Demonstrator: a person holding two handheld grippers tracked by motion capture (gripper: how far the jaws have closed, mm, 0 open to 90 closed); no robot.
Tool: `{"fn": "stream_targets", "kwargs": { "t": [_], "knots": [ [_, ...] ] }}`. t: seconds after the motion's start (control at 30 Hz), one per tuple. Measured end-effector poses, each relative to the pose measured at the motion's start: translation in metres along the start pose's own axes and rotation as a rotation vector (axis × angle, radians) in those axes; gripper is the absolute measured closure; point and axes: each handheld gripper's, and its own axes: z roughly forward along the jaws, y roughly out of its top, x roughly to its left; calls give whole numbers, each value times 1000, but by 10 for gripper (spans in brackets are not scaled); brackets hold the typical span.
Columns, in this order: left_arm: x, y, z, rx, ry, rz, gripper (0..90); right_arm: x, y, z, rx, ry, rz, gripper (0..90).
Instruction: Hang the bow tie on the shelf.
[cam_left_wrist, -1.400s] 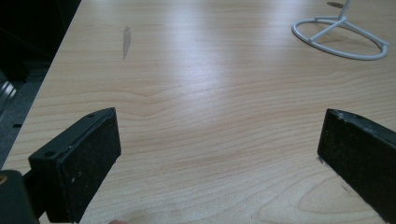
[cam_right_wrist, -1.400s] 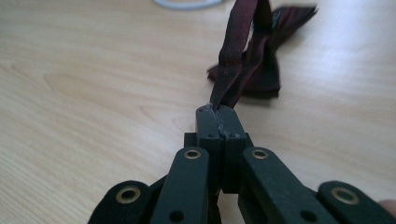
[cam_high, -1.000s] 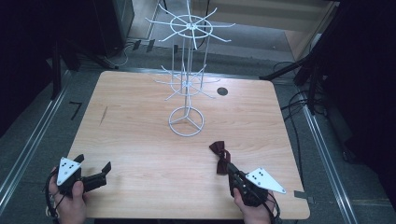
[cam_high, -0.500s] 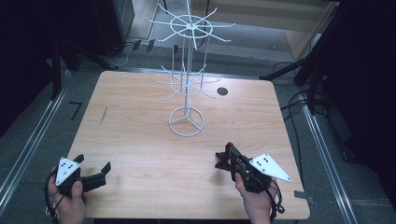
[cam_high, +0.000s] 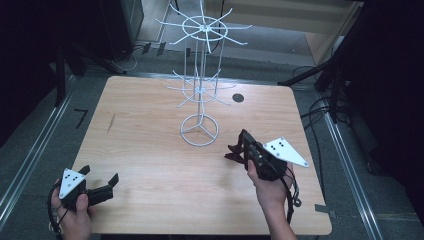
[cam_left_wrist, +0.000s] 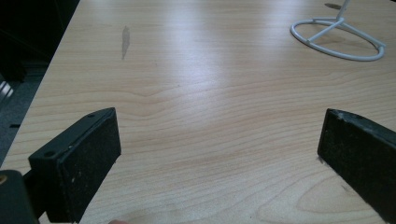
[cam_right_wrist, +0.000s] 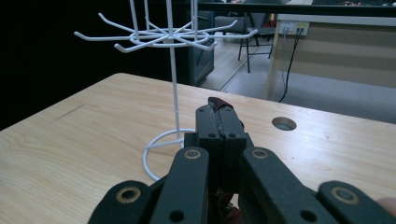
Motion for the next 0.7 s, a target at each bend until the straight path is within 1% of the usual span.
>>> {"fn": "stream_targets", "kwargs": {
  "t": [0.03,0.07,0.13,0.33,0.5,0.57,0.6,0.7],
  "knots": [
    [0,0,0,0,0,0,0,0,0,0,0,0,0,900],
    [0,0,0,0,-1,0,0,-2,4,5,3,-9,1,900],
    [0,0,0,1,-1,-1,0,-4,6,9,2,-17,4,900],
    [0,0,0,2,-3,-2,0,-9,16,23,0,-16,29,900],
    [1,0,0,2,-4,-3,0,-7,24,34,-7,-14,39,900],
    [1,0,0,2,-4,-3,0,-7,25,36,-9,-14,36,900],
    [1,0,0,-1,-3,-8,0,-5,27,39,-9,-12,40,900],
    [1,0,0,1,-3,-7,0,-3,30,45,-9,-13,39,900]
  ]
}}
